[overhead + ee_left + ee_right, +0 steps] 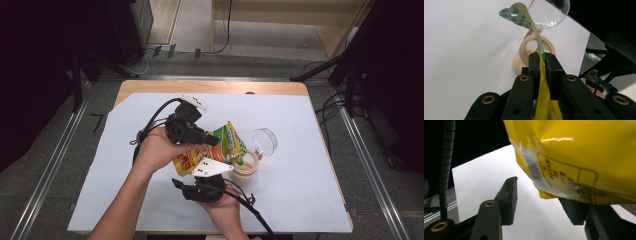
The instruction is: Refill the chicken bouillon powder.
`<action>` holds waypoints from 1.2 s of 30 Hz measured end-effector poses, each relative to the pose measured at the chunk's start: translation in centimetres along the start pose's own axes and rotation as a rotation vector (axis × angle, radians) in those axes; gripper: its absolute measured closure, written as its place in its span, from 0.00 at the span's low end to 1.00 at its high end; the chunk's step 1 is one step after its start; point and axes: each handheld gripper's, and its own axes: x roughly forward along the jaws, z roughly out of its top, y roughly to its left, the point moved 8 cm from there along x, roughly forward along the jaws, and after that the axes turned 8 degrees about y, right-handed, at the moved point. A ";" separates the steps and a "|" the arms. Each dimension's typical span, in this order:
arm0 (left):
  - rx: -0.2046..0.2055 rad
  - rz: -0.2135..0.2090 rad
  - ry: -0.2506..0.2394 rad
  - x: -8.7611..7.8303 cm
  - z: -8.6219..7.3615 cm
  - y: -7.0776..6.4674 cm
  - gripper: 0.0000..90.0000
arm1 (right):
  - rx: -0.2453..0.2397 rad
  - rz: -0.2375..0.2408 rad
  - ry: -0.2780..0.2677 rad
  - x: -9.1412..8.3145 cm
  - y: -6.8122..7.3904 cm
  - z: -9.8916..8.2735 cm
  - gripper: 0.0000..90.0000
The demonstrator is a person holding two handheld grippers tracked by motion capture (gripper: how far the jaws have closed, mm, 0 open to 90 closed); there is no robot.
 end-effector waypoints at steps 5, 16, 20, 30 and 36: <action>-0.005 -0.010 0.007 0.1 -0.4 0.4 0.95 | 0.018 -0.010 0.020 0.2 -0.5 -0.5 0.53; -0.010 -0.063 0.012 0.1 -1.1 1.1 0.95 | 0.023 -0.037 0.053 0.4 -1.4 -1.6 0.52; -0.011 -0.069 0.014 0.0 -1.4 1.4 0.94 | 0.025 -0.046 0.056 0.5 -1.5 -1.7 0.51; 0.012 -0.102 0.003 -0.1 -2.1 2.1 0.97 | 0.023 -0.078 0.055 0.1 -2.0 -2.2 0.49; 0.047 -0.108 -0.034 -0.6 -2.8 2.8 0.98 | 0.018 -0.083 0.043 -0.4 -2.1 -2.2 0.50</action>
